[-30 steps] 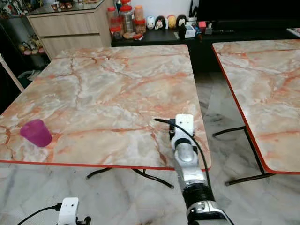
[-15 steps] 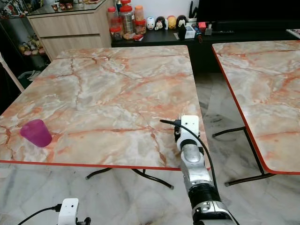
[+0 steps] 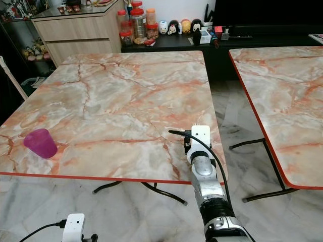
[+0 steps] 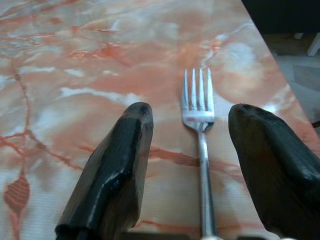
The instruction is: Setting the table
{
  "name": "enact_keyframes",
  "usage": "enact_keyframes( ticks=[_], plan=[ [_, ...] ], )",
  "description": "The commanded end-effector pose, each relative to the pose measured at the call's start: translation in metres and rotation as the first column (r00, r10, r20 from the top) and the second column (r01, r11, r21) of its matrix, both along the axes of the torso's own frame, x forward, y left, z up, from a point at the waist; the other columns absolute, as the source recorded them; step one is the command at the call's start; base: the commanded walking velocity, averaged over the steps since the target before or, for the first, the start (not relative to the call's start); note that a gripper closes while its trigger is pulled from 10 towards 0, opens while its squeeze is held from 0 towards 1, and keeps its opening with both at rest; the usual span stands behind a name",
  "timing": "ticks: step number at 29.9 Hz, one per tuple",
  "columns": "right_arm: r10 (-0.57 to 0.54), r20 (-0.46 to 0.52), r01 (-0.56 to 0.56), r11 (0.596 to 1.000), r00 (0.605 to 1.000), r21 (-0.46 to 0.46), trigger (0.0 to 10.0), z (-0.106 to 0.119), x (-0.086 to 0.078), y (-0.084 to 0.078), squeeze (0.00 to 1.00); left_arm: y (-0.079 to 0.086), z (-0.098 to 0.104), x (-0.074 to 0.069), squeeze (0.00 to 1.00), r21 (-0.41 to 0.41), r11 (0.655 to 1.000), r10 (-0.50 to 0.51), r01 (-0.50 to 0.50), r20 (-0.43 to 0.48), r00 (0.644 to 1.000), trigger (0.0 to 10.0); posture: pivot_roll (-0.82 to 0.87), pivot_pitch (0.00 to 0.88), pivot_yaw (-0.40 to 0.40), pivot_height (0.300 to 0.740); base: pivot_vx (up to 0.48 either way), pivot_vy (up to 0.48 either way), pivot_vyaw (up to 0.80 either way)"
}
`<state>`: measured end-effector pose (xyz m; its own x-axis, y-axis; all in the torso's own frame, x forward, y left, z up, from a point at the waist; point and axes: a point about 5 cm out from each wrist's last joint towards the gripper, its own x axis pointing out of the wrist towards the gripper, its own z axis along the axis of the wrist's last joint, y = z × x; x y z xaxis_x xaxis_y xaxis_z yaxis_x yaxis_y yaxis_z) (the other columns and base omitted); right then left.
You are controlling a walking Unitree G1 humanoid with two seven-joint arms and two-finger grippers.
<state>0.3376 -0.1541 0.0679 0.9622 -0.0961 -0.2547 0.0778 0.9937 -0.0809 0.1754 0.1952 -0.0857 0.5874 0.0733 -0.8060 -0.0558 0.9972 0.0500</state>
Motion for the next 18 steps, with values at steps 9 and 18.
enact_keyframes(
  ticks=[9,18],
  plan=[
    [-0.036,-0.051,0.037,0.999,0.998,0.019,10.0,-0.01,-0.004,-0.008,0.0,0.003,-0.002,-0.004,0.0,0.006,1.0,0.016,-0.015,-0.017,1.0,10.0,0.01,0.017,0.09,0.74,0.0,0.0,0.0],
    [-0.019,-0.074,0.022,0.999,0.997,0.035,10.0,-0.013,-0.002,0.0,0.0,0.002,-0.002,-0.005,0.0,0.002,1.0,0.028,-0.028,-0.02,0.999,10.0,0.02,0.026,0.088,0.74,0.0,0.0,0.0]
  ],
)
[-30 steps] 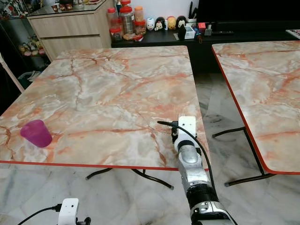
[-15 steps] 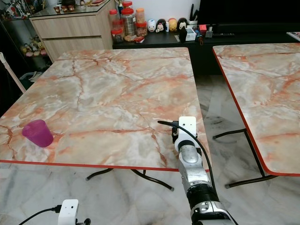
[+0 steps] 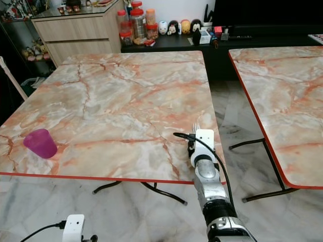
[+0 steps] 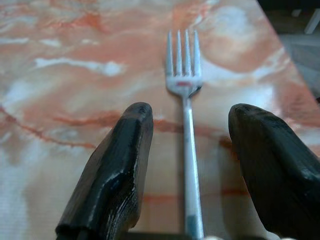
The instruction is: Setting the table
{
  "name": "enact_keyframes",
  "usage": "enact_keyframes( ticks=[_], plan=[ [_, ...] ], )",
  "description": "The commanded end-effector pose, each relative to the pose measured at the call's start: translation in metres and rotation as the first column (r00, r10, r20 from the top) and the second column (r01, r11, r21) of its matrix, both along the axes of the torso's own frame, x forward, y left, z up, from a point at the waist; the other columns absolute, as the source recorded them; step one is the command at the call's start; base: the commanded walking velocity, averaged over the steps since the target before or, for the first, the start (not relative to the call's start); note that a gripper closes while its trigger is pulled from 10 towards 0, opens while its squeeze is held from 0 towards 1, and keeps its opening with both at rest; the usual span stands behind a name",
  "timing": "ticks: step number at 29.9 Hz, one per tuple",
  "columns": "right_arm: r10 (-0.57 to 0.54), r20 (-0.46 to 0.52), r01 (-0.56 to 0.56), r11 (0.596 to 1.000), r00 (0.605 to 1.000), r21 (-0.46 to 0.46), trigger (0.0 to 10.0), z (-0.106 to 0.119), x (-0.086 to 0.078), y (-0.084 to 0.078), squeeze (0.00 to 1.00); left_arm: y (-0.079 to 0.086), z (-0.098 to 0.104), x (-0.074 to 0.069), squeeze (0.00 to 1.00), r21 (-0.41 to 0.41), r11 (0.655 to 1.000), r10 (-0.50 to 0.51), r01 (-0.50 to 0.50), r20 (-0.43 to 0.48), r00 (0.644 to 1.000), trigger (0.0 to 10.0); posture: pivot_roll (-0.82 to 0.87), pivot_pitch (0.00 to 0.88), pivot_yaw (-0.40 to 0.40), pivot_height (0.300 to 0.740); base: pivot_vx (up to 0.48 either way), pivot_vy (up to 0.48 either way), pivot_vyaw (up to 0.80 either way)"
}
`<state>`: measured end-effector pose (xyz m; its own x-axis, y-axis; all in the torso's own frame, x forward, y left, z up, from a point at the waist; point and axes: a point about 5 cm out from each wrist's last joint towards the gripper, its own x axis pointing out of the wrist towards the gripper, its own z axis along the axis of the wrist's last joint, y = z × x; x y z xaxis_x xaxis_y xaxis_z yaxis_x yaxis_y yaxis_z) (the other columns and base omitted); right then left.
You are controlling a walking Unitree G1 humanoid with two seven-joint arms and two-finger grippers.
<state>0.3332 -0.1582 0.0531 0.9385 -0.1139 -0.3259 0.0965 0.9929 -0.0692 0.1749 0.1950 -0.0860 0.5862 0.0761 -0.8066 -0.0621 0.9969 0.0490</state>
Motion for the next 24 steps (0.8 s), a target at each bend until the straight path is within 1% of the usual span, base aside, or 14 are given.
enact_keyframes(
  ticks=[1,2,3,6,24],
  plan=[
    [0.006,-0.003,-0.006,1.0,1.0,0.018,6.3,0.0015,0.0026,0.0051,0.0,0.0026,-0.0019,-0.0046,0.0,0.002,1.0,0.022,-0.022,-0.019,1.0,10.0,0.02,0.027,0.087,0.74,0.0,0.0,0.0],
    [0.007,-0.004,-0.007,1.0,1.0,0.017,6.3,0.0014,0.0027,0.0054,0.0,0.0025,-0.0019,-0.0045,0.0,0.002,1.0,0.022,-0.022,-0.019,1.0,10.0,0.02,0.027,0.087,0.74,0.0,0.0,0.0],
    [0.005,-0.011,-0.005,1.0,1.0,0.014,0.0,0.0007,0.0026,0.0059,0.0,0.0028,-0.0019,-0.0046,0.0,0.002,1.0,0.025,-0.025,-0.019,1.0,10.0,0.02,0.028,0.086,0.74,0.0,0.0,0.0],
    [0.006,-0.029,-0.005,1.0,1.0,0.009,0.0,-0.0016,0.0022,0.0068,0.0,0.003,-0.002,-0.0048,0.0,0.001,1.0,0.028,-0.028,-0.02,0.999,10.0,0.02,0.031,0.086,0.74,0.0,0.0,0.0],
    [-0.013,-0.043,0.014,1.0,0.999,0.021,0.0,-0.0043,0.0018,0.0066,0.0,0.0025,-0.0029,-0.0064,0.0,-0.014,0.999,0.029,-0.029,-0.029,0.999,10.0,0.02,0.032,0.089,0.74,0.0,0.0,0.0]
  ],
)
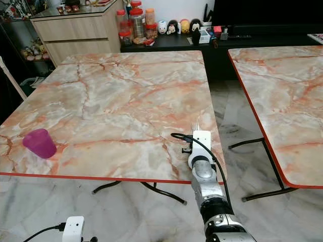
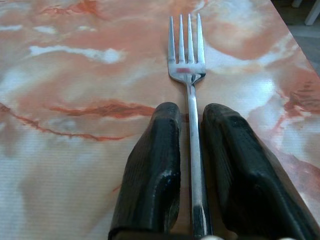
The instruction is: Setting the table
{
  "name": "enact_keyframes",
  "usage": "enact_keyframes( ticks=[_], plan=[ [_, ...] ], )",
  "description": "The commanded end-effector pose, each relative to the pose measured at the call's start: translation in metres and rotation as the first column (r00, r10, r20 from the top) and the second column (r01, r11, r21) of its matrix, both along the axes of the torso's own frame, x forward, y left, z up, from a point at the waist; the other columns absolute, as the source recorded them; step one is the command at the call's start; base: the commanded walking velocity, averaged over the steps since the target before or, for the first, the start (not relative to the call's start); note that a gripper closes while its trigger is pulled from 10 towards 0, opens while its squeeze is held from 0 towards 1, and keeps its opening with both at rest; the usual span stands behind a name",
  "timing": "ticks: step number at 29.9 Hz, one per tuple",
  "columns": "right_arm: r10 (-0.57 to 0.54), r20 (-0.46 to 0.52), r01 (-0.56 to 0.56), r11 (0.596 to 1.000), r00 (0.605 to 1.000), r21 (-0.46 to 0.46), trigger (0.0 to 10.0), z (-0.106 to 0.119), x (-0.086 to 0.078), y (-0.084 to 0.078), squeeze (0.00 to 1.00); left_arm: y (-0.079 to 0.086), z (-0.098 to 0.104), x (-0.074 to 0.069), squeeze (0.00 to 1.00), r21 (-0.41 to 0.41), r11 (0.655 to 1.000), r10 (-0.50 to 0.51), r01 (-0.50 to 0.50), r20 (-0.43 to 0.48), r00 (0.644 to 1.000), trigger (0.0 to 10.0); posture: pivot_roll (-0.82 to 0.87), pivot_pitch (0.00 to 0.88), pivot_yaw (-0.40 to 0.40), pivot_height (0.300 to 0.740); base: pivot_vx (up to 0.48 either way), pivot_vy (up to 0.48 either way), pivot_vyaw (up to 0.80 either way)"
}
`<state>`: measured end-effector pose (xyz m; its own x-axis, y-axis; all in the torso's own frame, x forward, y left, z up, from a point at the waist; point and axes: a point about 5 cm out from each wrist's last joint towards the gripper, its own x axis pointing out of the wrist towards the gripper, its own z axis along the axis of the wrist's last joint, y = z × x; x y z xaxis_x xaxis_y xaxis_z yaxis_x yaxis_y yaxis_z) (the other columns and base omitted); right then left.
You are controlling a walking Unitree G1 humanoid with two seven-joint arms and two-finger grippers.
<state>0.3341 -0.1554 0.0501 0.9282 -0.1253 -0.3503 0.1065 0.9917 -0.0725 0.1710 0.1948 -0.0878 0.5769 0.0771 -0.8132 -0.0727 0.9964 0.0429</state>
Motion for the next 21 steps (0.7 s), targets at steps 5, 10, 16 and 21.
enact_keyframes(
  ticks=[5,10,16,21],
  plan=[
    [-0.003,-0.019,0.004,1.0,1.0,0.027,0.0,-0.002,0.001,0.004,0.0,0.003,-0.001,-0.003,0.0,-0.011,1.0,0.014,-0.014,-0.022,1.0,10.0,0.02,0.029,0.091,0.74,0.0,0.0,0.0],
    [0.004,-0.011,-0.004,0.999,1.0,0.04,0.0,-0.001,0.001,0.007,0.0,0.003,-0.001,-0.003,0.0,-0.01,1.0,0.008,-0.008,-0.023,1.0,10.0,0.02,0.03,0.093,0.74,0.0,0.0,0.0],
    [0.025,0.034,-0.027,0.998,0.999,0.049,0.0,0.004,0.003,0.011,0.0,0.002,-0.001,-0.003,0.0,-0.01,1.0,0.005,-0.006,-0.024,1.0,10.0,0.02,0.03,0.093,0.74,0.0,0.0,0.0],
    [0.074,0.196,-0.085,0.995,0.978,0.048,10.0,0.026,0.01,0.019,0.0,0.002,-0.002,-0.003,0.0,-0.006,1.0,0.004,-0.004,-0.025,1.0,10.0,0.02,0.029,0.092,0.74,0.0,0.0,0.0]
  ],
)
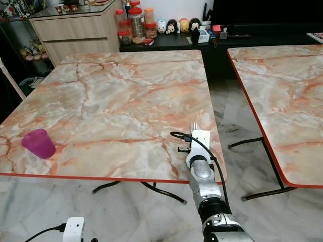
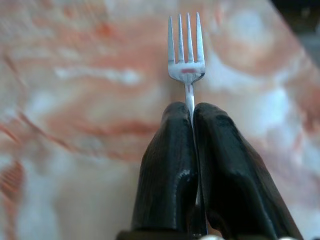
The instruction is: Setting the table
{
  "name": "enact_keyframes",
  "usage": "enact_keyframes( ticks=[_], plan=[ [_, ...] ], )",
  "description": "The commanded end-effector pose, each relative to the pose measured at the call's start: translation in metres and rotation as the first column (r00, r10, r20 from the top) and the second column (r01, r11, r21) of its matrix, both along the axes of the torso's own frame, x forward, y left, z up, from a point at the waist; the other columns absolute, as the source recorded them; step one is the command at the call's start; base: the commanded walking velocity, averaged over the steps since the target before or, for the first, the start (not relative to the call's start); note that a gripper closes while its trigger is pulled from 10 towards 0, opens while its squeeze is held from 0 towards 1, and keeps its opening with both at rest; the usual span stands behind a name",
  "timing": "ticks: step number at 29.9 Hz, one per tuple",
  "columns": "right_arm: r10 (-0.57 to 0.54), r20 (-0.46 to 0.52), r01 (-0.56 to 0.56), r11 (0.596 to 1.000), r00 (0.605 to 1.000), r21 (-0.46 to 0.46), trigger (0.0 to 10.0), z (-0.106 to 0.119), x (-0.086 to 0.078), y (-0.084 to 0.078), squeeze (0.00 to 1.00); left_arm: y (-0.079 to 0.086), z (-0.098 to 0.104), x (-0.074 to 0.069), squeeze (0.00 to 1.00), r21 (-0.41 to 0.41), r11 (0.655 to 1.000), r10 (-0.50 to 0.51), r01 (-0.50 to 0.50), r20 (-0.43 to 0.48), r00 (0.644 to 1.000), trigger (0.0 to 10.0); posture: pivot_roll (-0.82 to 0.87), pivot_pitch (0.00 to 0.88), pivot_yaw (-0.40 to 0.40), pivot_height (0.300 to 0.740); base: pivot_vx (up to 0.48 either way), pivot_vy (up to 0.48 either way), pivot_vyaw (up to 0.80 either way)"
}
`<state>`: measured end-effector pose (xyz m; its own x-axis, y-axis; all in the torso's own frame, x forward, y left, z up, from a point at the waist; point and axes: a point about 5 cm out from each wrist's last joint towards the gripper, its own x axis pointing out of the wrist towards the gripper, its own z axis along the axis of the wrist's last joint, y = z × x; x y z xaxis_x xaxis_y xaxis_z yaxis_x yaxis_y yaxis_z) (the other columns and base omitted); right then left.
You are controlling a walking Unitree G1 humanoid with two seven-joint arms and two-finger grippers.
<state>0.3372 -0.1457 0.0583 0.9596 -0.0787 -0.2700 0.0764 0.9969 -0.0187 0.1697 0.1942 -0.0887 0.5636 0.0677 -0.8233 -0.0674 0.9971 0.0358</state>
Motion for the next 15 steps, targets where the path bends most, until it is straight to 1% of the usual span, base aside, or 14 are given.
enact_keyframes(
  ticks=[1,2,4,6,7,9,11,13,14,15],
  plan=[
    [0.061,0.179,-0.066,0.998,0.982,0.022,10.0,0.029,0.01,0.013,0.0,0.002,-0.001,-0.002,0.0,0.004,1.0,0.007,-0.007,-0.008,1.0,10.0,0.02,0.029,0.09,0.74,0.0,0.0,0.0],
    [0.061,0.179,-0.066,0.998,0.982,0.022,10.0,0.029,0.01,0.013,0.0,0.002,-0.001,-0.002,0.0,0.004,1.0,0.007,-0.007,-0.008,1.0,10.0,0.02,0.029,0.09,0.74,0.0,0.0,0.0],
    [0.064,0.245,-0.072,0.997,0.967,0.024,10.0,0.041,0.012,0.015,0.0,0.002,-0.001,-0.002,0.0,0.006,1.0,0.006,-0.006,-0.006,1.0,10.0,0.02,0.03,0.089,0.74,0.0,0.0,0.0],
    [0.074,0.275,-0.084,0.996,0.959,0.025,10.0,0.045,0.013,0.016,0.0,0.001,0.0,-0.001,0.0,0.007,1.0,0.005,-0.005,-0.004,1.0,10.0,0.02,0.031,0.085,0.74,0.0,0.0,0.0],
    [0.093,0.299,-0.098,0.995,0.95,0.003,10.0,0.048,0.012,0.016,0.0,0.0,0.0,0.0,0.0,0.008,1.0,0.001,-0.001,-0.003,1.0,10.0,0.02,0.031,0.083,0.74,0.0,0.0,0.0],
    [0.107,0.306,-0.106,0.994,0.946,-0.02,10.0,0.048,0.011,0.016,0.0,0.0,0.0,0.0,0.0,0.009,1.0,-0.002,0.002,-0.002,1.0,10.0,0.02,0.031,0.079,0.74,0.0,0.0,0.0],
    [0.095,0.3,-0.088,0.995,0.949,-0.036,10.0,0.044,0.009,0.01,0.0,-0.001,0.0,0.0,0.0,0.009,1.0,-0.004,0.004,-0.002,1.0,10.0,0.02,0.031,0.076,0.74,0.0,0.0,0.0],
    [0.073,0.295,-0.067,0.997,0.953,-0.028,10.0,0.04,0.006,0.004,0.0,-0.001,0.0,0.0,0.0,0.014,1.0,-0.007,0.007,0.0,1.0,10.0,0.02,0.031,0.073,0.74,0.0,0.0,0.0],
    [0.063,0.288,-0.055,0.998,0.956,-0.036,10.0,0.037,0.003,-0.002,0.0,-0.001,0.0,0.0,0.0,0.018,1.0,-0.005,0.005,0.001,1.0,10.0,0.02,0.033,0.074,0.74,0.0,0.0,0.0],
    [0.062,0.287,-0.053,0.998,0.956,-0.04,10.0,0.035,0.002,-0.005,0.0,-0.001,0.0,-0.001,0.0,0.018,1.0,-0.005,0.005,0.0,1.0,10.0,0.02,0.034,0.073,0.74,0.0,-0.255,0.0]
  ],
)
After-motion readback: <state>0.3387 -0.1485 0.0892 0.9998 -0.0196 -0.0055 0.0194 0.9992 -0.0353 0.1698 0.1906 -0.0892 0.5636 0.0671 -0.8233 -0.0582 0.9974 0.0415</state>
